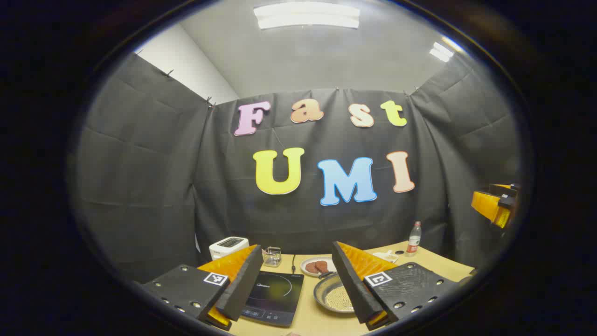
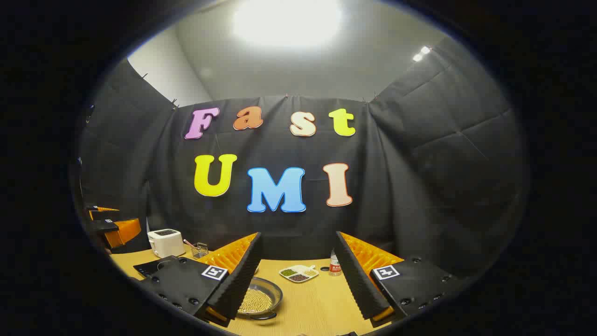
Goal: First push the handle of the pot to place it horizontally, then grasp the pot with both hands and set it on the induction cooktop.
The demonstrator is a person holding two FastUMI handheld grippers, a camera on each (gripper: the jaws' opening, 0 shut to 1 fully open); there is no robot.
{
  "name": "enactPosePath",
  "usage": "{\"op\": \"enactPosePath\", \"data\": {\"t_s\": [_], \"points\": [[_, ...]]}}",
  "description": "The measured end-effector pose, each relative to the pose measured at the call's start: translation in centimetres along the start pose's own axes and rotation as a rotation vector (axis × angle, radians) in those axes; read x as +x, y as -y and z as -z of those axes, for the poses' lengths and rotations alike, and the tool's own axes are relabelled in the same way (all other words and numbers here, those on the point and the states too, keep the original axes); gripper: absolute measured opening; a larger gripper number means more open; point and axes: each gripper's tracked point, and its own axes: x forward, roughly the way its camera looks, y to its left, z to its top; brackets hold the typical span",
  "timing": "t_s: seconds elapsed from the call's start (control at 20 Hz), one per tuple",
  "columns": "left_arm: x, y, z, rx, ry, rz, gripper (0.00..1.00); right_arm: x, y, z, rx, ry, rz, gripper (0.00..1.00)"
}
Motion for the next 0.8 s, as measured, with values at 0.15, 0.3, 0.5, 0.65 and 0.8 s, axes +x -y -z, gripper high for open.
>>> {"op": "enactPosePath", "data": {"t_s": [0.15, 0.3, 0.5, 0.65, 0.8], "points": [[-0.1, 0.1, -0.2, 0.002, 0.005, 0.002, 0.87, -0.1, -0.1, 0.4, 0.005, -0.013, -0.001, 0.94], [-0.4, -0.1, -0.3, 0.002, 0.010, 0.001, 0.87, -0.2, -0.2, 0.8, 0.013, -0.030, -0.001, 0.97], [-0.5, -0.6, -0.3, 0.004, 0.018, -0.007, 0.90, -0.1, -0.8, 0.7, 0.013, -0.030, -0.017, 0.97], [-0.6, -0.9, -0.5, -0.001, 0.018, -0.015, 0.90, 0.2, -1.2, 0.9, 0.008, -0.036, -0.027, 0.97], [-0.5, -1.2, -0.5, 0.000, 0.024, -0.022, 0.90, 0.4, -1.5, 1.2, 0.002, -0.047, -0.034, 0.97]]}}
